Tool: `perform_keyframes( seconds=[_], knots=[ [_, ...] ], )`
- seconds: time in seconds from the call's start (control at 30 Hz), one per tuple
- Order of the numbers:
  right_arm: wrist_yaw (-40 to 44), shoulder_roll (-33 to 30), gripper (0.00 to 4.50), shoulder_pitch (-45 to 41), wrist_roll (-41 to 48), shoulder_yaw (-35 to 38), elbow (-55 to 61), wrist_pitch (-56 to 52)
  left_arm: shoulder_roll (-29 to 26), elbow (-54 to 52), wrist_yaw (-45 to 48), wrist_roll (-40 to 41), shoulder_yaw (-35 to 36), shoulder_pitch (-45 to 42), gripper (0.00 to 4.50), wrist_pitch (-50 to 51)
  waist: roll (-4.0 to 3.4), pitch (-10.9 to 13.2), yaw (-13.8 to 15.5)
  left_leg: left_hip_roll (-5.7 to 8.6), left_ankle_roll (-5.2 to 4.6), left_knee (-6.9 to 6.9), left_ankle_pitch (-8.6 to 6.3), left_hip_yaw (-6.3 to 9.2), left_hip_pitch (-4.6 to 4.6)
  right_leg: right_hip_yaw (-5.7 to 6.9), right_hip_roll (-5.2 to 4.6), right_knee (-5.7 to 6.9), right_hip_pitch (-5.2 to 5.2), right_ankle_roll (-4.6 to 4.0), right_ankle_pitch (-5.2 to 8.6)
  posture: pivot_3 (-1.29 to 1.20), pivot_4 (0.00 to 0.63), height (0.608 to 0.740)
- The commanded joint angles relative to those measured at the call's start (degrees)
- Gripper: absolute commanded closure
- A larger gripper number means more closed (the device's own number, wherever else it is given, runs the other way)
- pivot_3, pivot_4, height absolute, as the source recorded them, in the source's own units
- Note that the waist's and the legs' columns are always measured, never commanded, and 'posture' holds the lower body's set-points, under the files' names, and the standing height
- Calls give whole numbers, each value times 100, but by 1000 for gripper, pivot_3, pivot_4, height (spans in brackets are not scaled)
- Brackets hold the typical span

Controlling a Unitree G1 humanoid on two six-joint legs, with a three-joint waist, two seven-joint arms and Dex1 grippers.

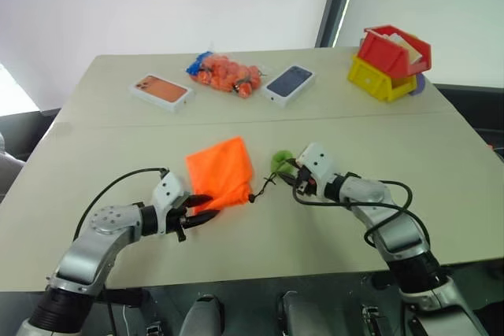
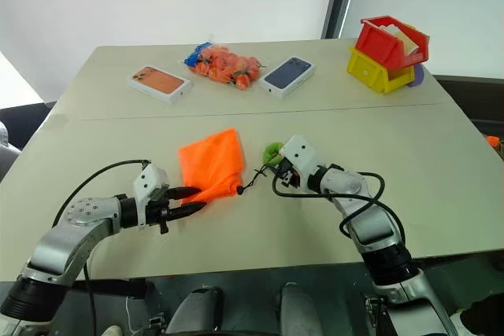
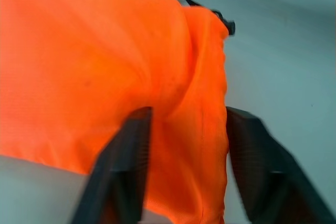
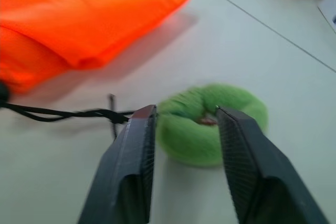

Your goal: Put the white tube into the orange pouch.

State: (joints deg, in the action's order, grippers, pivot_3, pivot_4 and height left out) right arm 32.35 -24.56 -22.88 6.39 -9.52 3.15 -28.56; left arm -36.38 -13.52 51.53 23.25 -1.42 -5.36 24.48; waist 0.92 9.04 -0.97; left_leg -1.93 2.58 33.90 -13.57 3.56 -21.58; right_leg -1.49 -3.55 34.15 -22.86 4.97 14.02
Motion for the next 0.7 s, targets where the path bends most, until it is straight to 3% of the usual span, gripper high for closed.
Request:
perform_keyframes(
  seconds=[0.03, 0.33, 0.43, 0.53, 0.7],
  knots=[
    [-252, 268, 2723, -257, 342, 524, -130, -352, 60, -233, -72, 331, 403, -111, 2194, 5, 0, 0, 2, 0, 0, 1, 0, 0, 3, 0, 1, 2, 2, 0, 0, 0, 150, 740],
    [-663, 709, 2723, -443, 591, 892, -353, -1115, 67, -77, -201, 230, 554, -188, 2194, -218, -1, 0, -2, 0, 0, 2, 0, 1, 8, 0, 2, 3, 9, 1, 0, 0, 150, 740],
    [-752, 761, 1810, -460, 612, 900, -269, -1288, 94, -83, -191, 230, 531, -176, 2153, -233, -2, 0, -3, 0, 0, 1, 0, 2, 7, 0, 2, 3, 9, 1, 0, 0, 150, 740],
    [-849, 858, 390, -475, 641, 895, -252, -1459, 120, -75, -192, 226, 505, -189, 2153, -241, -2, 0, -13, 0, 0, 1, 0, 1, 8, 0, 2, 3, 9, 1, 0, 0, 150, 740],
    [-904, 1003, 390, -466, 673, 816, -305, -1646, 145, -33, -164, 160, 461, -210, 2153, -317, -2, 0, -19, -1, 0, 1, 0, 2, 9, 0, 4, 6, 9, 1, 0, 0, 150, 740]
  ],
)
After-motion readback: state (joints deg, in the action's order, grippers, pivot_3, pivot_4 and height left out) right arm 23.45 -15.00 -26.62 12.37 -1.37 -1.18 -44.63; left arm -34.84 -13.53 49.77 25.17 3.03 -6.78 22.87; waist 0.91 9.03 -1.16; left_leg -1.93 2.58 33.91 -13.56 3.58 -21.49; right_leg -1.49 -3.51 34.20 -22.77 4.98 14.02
